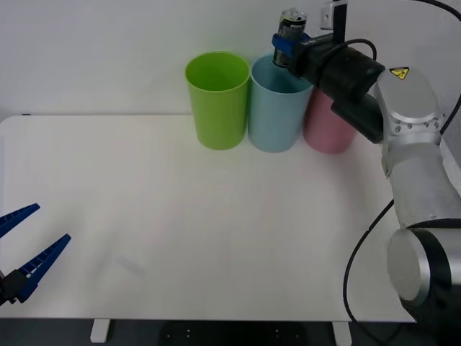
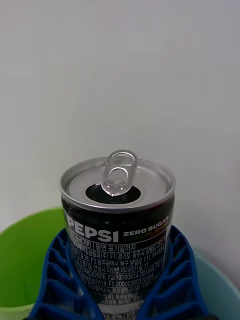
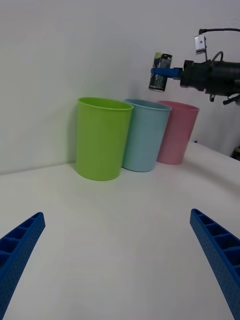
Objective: Grasp the object on the table and drop it into the matching bin: aluminum can to the light blue bin, PET bottle to the pink bin.
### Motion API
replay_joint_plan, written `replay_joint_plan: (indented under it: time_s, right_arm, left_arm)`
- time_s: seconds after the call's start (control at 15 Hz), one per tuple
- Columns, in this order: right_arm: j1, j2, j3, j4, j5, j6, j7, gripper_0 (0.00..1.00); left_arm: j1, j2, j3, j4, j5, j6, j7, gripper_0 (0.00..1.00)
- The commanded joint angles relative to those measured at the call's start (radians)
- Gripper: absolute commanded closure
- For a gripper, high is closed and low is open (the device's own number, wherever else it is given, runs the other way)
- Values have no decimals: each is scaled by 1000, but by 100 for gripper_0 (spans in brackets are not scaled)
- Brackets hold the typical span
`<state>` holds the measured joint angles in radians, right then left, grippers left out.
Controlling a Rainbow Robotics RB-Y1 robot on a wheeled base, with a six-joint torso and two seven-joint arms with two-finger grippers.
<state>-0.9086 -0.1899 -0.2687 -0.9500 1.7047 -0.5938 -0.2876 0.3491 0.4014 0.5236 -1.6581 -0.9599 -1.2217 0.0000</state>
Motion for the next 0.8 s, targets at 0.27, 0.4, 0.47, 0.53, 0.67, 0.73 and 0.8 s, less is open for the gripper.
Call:
replay_joint_plan:
  time_s: [0.27,0.4,0.47,0.53,0.67,0.73,0.8]
  right_arm:
    - [-39,38,-32,51,58,46,21,100]
    - [-39,38,-32,51,56,46,22,97]
    - [-39,38,-32,51,55,46,24,87]
    - [-39,38,-32,51,55,46,28,69]
    - [-39,36,-32,51,47,43,44,0]
    - [-39,36,-30,50,47,43,50,0]
    - [-39,35,-29,51,35,43,56,0]
  left_arm:
    - [0,0,0,0,0,0,0,0]
    - [0,0,0,0,0,0,0,0]
    - [0,0,0,0,0,0,0,0]
    - [0,0,0,0,0,0,0,0]
    - [0,0,0,0,0,0,0,0]
    - [0,0,0,0,0,0,0,0]
    - [0,0,0,0,0,0,0,0]
